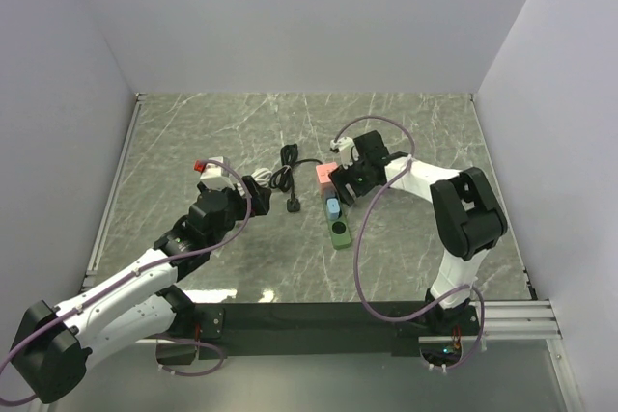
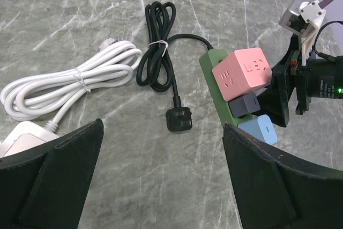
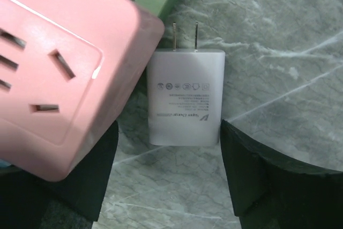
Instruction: Insert the plug
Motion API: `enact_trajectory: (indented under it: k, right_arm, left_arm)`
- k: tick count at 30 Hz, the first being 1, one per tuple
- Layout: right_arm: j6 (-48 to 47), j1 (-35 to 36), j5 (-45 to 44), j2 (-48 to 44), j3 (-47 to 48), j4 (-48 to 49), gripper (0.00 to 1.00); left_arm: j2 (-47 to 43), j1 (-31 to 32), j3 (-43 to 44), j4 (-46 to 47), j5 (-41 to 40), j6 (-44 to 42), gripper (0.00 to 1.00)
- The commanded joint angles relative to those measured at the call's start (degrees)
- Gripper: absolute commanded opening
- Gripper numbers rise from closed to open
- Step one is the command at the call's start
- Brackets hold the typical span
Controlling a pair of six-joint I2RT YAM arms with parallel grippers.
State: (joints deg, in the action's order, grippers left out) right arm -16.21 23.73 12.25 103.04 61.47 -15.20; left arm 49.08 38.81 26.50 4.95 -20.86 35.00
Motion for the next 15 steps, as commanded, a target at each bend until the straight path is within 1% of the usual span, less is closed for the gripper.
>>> enact_trajectory:
  k: [1, 3, 4, 6, 7, 10, 15]
  right_arm:
    - [-0.5, -0.9, -0.6, 1.6, 3.7, 2.0, 0.81]
    - [-0.6, -0.8, -0.6, 2.8, 5.0, 0.7, 0.75]
    - [-0.4, -0.8, -1.2, 3.2, 5.4, 0.2, 0.67]
    - [-0.1, -0.8, -1.5, 4.3, 6.6, -0.8, 0.57]
    - [0.1, -0.8, -2.1, 4.4, 6.7, -1.0, 0.49]
    - [1.5, -0.8, -2.8, 3.0, 5.4, 0.3, 0.41]
    - [5.2, -0.8, -6.7, -3.8, -1.0, 1.8, 0.37]
  left_arm:
    - [-0.7, -0.3, 1.4, 1.1, -0.7, -1.3, 0.99]
    - [-0.9, -0.3, 1.4, 0.9, -0.8, -1.1, 0.99]
    - [-1.0, -0.3, 1.4, 0.8, -0.7, -1.2, 0.99]
    - [-1.4, -0.3, 1.3, 0.6, -0.8, -1.2, 0.99]
    - [-1.7, -0.3, 1.2, 0.6, -0.8, -1.1, 0.99]
    - [-2.1, -0.3, 1.2, 0.7, -0.8, -1.3, 0.99]
    - [-1.4, -0.3, 1.6, 1.4, 0.6, -1.3, 0.99]
